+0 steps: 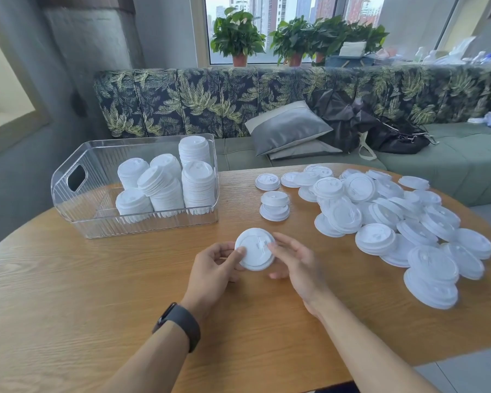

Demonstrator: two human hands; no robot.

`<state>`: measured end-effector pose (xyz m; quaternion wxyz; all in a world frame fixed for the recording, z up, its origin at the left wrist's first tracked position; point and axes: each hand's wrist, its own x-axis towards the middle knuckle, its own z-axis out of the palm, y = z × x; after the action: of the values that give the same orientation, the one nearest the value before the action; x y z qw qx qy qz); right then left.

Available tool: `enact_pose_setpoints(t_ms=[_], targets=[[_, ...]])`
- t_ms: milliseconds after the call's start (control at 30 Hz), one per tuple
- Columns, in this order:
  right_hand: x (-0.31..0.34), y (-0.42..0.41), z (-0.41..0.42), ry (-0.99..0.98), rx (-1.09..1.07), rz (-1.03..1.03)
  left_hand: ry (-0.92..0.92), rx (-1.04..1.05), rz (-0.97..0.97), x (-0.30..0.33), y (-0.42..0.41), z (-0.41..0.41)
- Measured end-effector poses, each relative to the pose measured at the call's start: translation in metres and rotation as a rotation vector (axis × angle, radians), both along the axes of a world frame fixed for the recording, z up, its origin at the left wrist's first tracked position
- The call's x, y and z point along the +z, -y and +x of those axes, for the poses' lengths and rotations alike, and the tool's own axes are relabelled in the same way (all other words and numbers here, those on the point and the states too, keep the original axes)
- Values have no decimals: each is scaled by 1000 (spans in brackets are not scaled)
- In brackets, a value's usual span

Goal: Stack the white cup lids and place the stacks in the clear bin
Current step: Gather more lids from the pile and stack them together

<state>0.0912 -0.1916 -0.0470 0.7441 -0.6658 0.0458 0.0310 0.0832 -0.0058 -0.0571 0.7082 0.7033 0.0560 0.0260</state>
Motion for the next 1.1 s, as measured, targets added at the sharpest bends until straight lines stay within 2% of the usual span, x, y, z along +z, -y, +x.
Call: enact_pose_setpoints(t_ms=[133, 233, 367, 700, 933, 1100], targets=[[-11, -8, 10, 68, -325, -7, 4, 80, -28, 0, 1, 13], [-16, -10, 22, 148, -412, -248, 8, 115, -35, -2, 0, 27], [-17, -10, 50, 158, -393, -517, 7, 115, -33, -3, -1, 47], [-20, -11, 137, 169, -442, -836, 18, 96, -45, -5, -2, 96], [-23, -14, 170, 66, -381, -969, 39, 112, -81, -5, 1, 110], [-21, -13, 165, 150, -396, -879, 35, 113, -93, -6, 0, 109]])
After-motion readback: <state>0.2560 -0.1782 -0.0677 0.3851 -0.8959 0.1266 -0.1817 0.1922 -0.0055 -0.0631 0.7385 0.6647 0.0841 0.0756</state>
